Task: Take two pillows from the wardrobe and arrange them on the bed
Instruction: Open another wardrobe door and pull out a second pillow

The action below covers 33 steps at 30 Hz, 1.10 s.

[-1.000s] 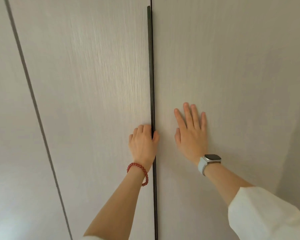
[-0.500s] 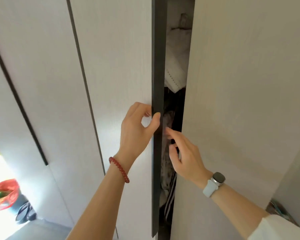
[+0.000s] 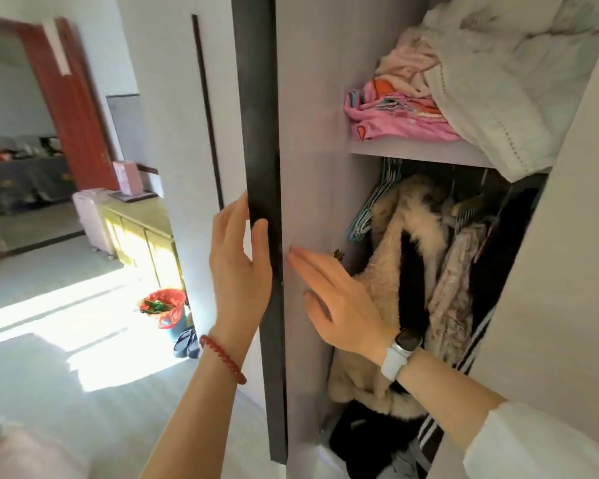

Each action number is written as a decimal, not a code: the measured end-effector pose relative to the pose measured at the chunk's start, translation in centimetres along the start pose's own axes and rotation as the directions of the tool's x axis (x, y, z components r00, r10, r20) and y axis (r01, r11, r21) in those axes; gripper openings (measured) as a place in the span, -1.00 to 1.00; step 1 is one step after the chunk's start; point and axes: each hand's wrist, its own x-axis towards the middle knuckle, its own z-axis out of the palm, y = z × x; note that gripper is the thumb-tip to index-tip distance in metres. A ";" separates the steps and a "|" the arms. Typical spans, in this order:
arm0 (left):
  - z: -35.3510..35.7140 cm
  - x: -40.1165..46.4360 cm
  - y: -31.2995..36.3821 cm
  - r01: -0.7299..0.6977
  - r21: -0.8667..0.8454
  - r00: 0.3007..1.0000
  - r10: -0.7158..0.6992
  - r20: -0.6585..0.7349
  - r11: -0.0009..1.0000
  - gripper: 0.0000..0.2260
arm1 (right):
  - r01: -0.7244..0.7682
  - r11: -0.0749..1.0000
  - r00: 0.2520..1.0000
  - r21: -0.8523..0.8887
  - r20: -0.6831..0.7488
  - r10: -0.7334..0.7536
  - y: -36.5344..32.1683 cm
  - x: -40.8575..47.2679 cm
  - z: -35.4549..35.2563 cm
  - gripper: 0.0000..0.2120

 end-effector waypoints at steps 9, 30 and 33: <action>-0.9 -0.5 -2.4 0.150 0.395 0.987 -0.117 -0.107 0.906 -0.56 | -0.077 0.996 0.997 -0.034 -0.028 0.076 2.3 0.8 1.5 -0.65; 31.1 -2.7 11.1 -0.038 -0.436 0.657 0.351 0.667 0.899 -0.50 | -0.678 0.541 0.734 -0.497 -0.492 0.468 13.6 -11.1 -21.7 -0.67; 33.9 -3.8 11.6 0.125 -0.538 0.506 0.413 0.757 0.834 -0.41 | -0.723 0.482 0.691 -0.495 -0.538 0.483 14.0 -12.1 -21.6 -0.66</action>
